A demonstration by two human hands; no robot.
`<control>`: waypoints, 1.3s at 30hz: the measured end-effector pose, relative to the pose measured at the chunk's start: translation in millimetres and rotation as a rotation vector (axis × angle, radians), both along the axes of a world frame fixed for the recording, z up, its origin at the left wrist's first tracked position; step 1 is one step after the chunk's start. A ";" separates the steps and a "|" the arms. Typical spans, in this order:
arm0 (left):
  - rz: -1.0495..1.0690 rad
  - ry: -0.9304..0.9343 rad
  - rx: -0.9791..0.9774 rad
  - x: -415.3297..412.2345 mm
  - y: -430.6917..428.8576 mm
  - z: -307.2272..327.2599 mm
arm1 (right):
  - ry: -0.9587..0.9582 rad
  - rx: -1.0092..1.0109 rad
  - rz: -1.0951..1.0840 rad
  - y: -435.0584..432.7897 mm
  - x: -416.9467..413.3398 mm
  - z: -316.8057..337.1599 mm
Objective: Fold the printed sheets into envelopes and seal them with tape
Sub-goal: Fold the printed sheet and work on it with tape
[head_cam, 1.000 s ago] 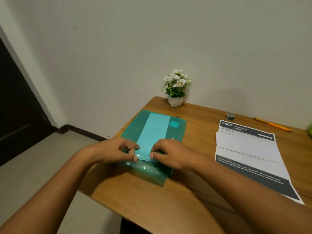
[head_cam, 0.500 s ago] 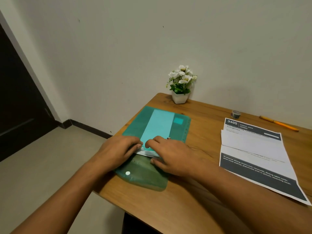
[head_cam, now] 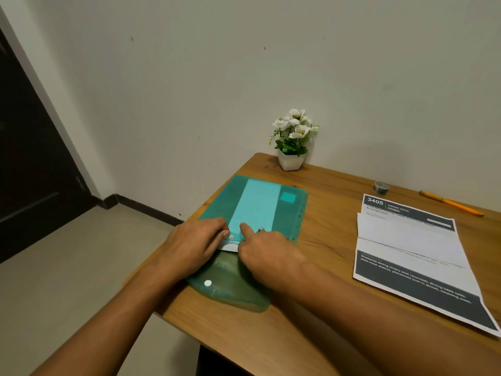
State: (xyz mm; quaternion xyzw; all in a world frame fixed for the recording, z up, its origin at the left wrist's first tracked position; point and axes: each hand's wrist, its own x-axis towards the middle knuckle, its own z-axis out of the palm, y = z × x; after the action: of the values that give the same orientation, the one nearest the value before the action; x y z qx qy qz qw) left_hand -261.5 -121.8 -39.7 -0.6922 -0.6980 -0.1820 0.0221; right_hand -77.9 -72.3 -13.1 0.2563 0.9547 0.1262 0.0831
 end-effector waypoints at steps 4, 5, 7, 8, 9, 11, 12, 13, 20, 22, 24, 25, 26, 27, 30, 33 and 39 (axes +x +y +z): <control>-0.041 -0.059 -0.038 -9.4 -2.9 -3.2 | 0.099 -0.032 -0.071 3.1 1.1 1.9; -0.059 -0.059 -0.076 -12.4 -3.6 -3.8 | 0.124 -0.046 -0.085 5.0 1.9 1.4; -0.080 -0.026 -0.137 -15.2 -3.3 -3.9 | 0.187 -0.070 -0.104 8.4 2.9 -1.0; -0.082 -0.012 -0.149 -14.6 -2.3 -2.9 | 0.238 -0.082 -0.116 9.7 3.8 -1.9; -0.082 -0.002 -0.153 -13.8 -1.0 -2.1 | 0.295 -0.106 -0.131 10.9 4.4 -3.1; -0.086 0.006 -0.138 -12.3 1.4 -2.0 | 0.412 -0.185 -0.168 12.9 6.0 -3.9; -0.085 0.002 -0.130 -11.9 2.0 -2.0 | 0.460 -0.240 -0.186 13.8 7.0 -4.0; -0.083 -0.002 -0.124 -11.8 2.3 -1.9 | 0.504 -0.313 -0.206 15.4 8.5 -3.8; -0.047 -0.032 -0.149 -9.5 6.1 1.7 | 0.892 -0.881 -0.212 20.4 20.8 15.2; -0.051 -0.037 -0.153 -8.9 6.5 2.9 | 0.755 -0.797 -0.201 19.4 27.2 17.2; -0.059 -0.008 -0.163 -7.7 6.7 4.6 | 0.511 -0.625 -0.193 15.7 34.1 12.9; -0.056 0.008 -0.170 -7.3 7.0 5.4 | 0.446 -0.560 -0.182 13.0 36.0 10.0; -0.050 0.014 -0.176 -7.3 7.6 5.5 | 0.418 -0.516 -0.169 10.0 37.4 8.8; -0.045 0.016 -0.182 -7.3 7.9 5.4 | 0.409 -0.494 -0.160 7.8 37.2 8.6; -0.038 0.024 -0.204 -7.1 8.8 6.4 | 0.426 -0.516 -0.161 3.6 32.7 22.5; -0.025 -0.029 -0.259 -4.1 9.0 12.1 | 0.537 -0.598 -0.150 2.2 32.0 53.2; -0.049 -0.061 -0.375 -4.1 14.0 24.1 | 0.733 -0.487 -0.015 8.0 47.2 122.6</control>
State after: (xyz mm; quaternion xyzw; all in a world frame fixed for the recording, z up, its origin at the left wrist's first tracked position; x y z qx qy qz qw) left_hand -265.6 -107.8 -15.5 -0.6951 -0.7030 -0.0700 -0.1329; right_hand -30.7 -64.3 109.5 0.2640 0.9212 -0.2022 -0.2021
